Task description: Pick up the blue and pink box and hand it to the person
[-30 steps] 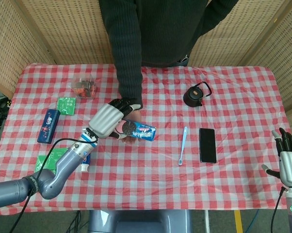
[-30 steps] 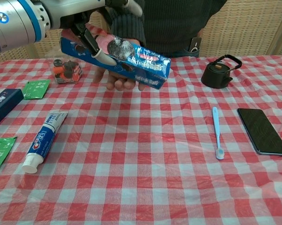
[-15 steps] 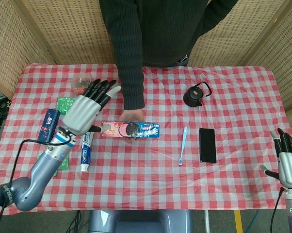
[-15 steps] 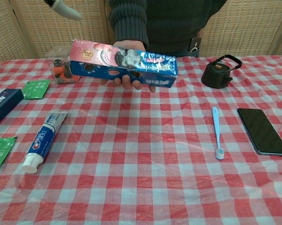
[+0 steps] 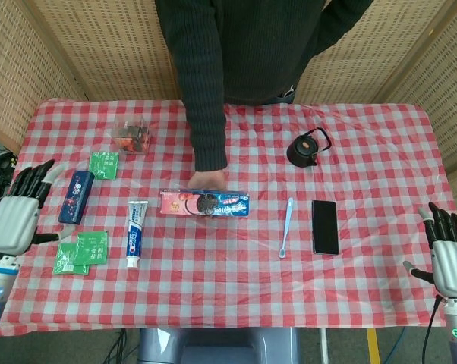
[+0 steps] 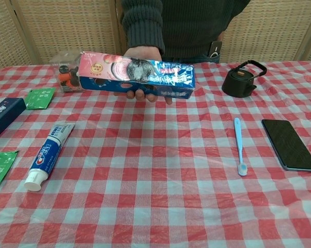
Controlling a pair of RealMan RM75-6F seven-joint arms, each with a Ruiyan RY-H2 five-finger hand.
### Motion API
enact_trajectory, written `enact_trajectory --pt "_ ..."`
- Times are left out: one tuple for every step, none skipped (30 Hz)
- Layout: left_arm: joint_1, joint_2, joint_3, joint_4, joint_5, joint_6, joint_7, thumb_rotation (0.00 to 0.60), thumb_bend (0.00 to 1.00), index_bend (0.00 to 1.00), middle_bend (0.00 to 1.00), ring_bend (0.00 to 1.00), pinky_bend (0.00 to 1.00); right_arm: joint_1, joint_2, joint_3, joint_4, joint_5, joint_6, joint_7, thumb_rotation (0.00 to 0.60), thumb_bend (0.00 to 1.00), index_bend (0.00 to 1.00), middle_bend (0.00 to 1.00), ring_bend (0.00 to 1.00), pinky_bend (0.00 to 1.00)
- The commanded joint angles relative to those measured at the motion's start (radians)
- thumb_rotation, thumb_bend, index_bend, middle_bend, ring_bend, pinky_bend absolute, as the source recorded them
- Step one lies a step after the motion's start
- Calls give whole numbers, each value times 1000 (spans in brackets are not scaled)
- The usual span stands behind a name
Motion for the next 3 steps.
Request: enact_trajectory --pt "72 -38 56 85 43 54 -78 600 0 0 0 0 0 -2 3 -2 -3 -4 3 3 600 0 21 0 0 0" --pt "78 -38 60 99 59 60 -87 600 0 0 0 0 0 -3 4 -3 -6 -7 5 4 600 0 21 0 0 0" --pt "86 -42 56 113 75 81 -92 600 0 0 0 0 0 -4 7 -5 -7 -11 7 7 600 0 21 0 0 0"
